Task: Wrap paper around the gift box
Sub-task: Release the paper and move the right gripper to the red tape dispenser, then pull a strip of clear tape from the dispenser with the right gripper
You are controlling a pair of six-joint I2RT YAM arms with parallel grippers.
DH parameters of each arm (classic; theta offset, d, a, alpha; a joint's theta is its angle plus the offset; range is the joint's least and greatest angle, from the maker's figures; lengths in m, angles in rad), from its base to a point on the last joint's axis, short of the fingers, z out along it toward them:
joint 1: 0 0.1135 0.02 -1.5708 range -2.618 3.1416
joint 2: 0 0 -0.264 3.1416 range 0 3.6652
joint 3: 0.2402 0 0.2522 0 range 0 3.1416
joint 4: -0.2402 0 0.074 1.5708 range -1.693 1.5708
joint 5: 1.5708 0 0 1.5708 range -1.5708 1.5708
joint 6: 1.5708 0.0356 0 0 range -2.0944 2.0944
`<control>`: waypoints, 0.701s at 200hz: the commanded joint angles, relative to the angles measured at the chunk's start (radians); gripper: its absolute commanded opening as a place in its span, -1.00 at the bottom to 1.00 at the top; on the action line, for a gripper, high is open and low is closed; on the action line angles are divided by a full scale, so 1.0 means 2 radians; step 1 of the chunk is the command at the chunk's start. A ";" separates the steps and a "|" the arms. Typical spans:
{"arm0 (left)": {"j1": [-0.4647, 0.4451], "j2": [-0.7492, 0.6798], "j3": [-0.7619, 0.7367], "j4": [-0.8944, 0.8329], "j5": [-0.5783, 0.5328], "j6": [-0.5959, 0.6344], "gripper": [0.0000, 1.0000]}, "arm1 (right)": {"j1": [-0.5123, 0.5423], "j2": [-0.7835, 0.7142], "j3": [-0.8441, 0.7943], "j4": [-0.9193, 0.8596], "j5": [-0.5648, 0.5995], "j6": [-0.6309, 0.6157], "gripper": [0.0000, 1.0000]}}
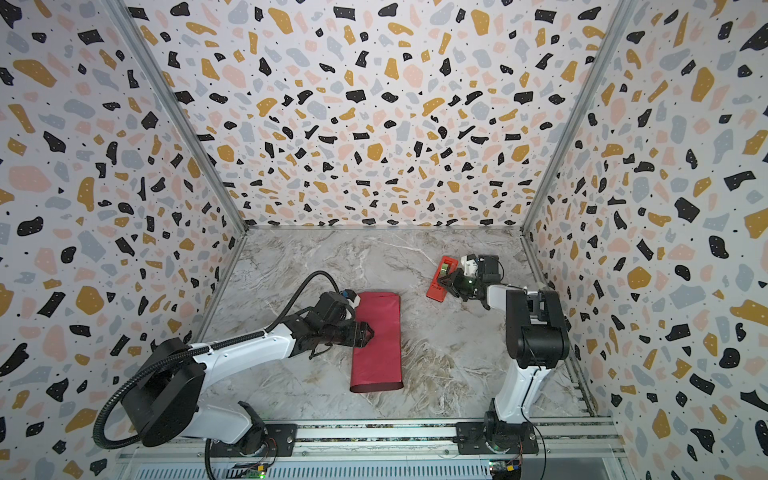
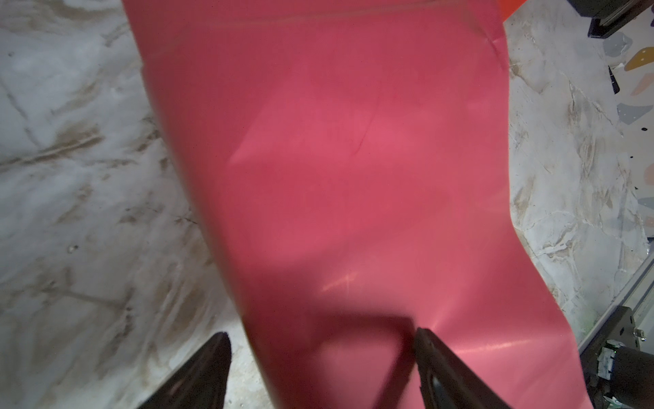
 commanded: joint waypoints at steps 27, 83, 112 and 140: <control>-0.003 0.024 -0.020 -0.075 -0.039 0.017 0.63 | 0.002 0.002 -0.011 0.031 -0.028 0.032 -0.89; -0.003 0.024 -0.018 -0.077 -0.041 0.017 0.64 | -0.002 -0.003 -0.014 0.056 -0.043 0.058 -1.00; -0.002 0.025 -0.019 -0.078 -0.041 0.018 0.64 | -0.006 -0.010 -0.021 0.100 -0.066 0.095 -1.00; -0.002 0.024 -0.020 -0.078 -0.043 0.018 0.64 | -0.006 -0.018 -0.027 0.142 -0.083 0.130 -1.00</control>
